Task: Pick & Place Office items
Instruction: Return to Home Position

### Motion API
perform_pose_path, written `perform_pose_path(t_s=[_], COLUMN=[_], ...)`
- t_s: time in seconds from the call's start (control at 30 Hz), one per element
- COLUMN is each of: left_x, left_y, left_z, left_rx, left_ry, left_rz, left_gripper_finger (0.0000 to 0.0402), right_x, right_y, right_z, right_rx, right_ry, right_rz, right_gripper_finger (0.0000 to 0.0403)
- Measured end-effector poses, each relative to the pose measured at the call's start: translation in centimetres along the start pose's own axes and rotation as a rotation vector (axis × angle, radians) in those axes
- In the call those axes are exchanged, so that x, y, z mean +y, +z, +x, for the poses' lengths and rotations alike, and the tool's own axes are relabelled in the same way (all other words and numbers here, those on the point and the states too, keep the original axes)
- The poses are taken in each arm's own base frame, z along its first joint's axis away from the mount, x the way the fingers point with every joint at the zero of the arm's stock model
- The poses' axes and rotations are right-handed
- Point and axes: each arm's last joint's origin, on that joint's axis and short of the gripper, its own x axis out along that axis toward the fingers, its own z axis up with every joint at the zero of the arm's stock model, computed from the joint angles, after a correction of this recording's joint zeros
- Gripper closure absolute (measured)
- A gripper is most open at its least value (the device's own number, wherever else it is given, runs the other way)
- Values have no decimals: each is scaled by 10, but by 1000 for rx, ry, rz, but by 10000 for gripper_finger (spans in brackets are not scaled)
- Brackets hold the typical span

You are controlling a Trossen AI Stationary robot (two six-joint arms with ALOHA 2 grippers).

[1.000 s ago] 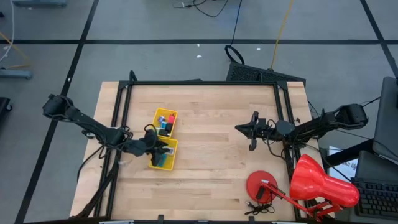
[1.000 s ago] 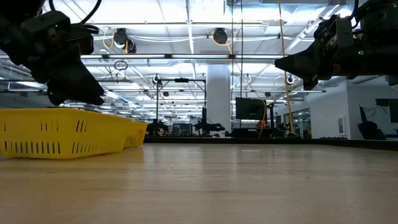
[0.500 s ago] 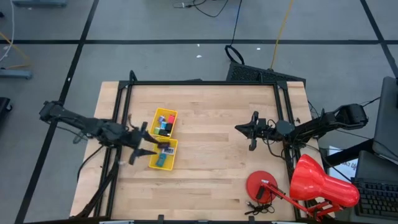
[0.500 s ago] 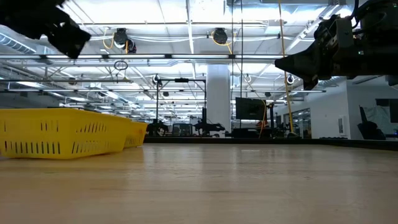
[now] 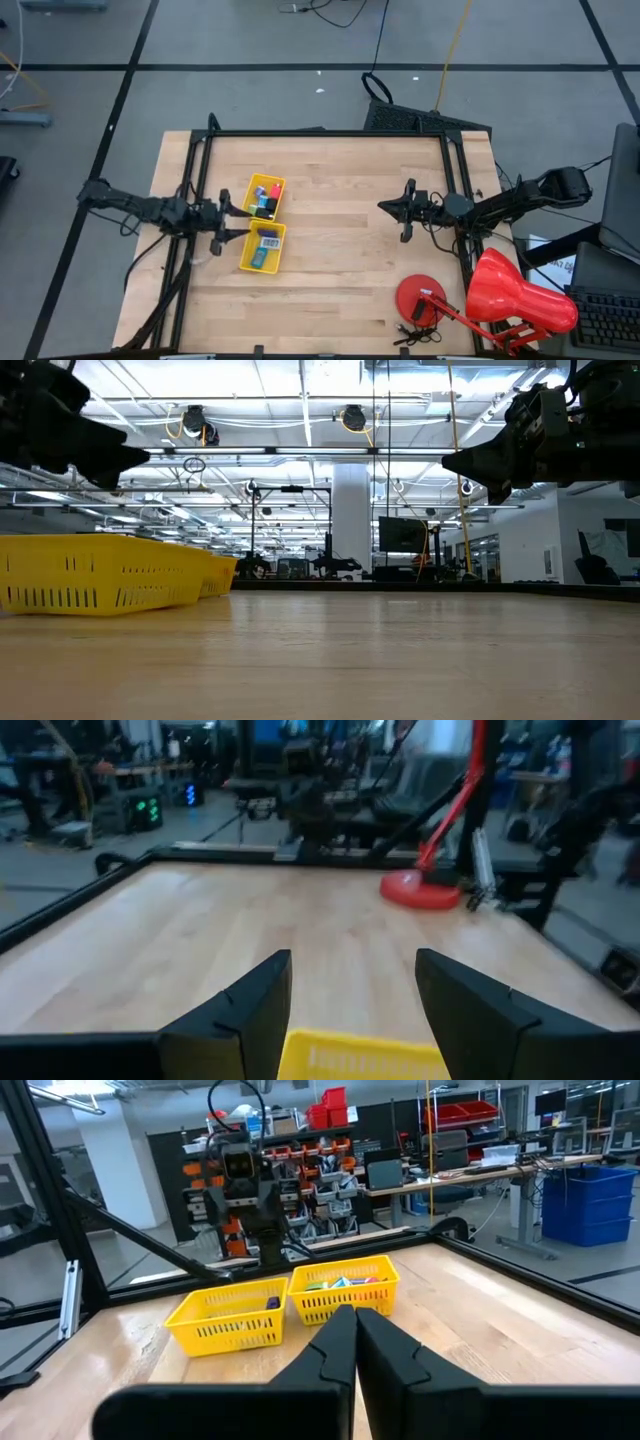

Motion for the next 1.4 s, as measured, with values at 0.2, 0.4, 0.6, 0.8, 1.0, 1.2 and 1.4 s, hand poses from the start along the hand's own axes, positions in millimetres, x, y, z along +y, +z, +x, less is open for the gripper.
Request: perform_pose_path(t_s=[0.2,0.4,0.6,0.8,1.0,1.2,1.4], left_x=[5,14,24,28,28,28,28], left_y=[5,6,6,6,6,7,7], left_z=[-5,-6,-6,-7,-7,-7,-7], left_rx=[-68,-71,-67,-63,-74,-83,-85], left_ry=[-4,16,106,145,145,145,145], left_rz=[12,16,47,50,46,44,44], left_gripper_finger=[185,185,185,186,185,185,185], right_x=[0,2,4,4,4,4,4], right_y=[0,0,-1,-4,-4,-4,-4], right_z=[0,0,0,0,0,0,0], right_rx=[0,10,14,44,44,44,44], right_ry=[5,64,137,134,134,134,133], right_rz=[0,-8,-88,-97,-97,-98,-98], right_gripper_finger=[403,403,403,403,403,403,403])
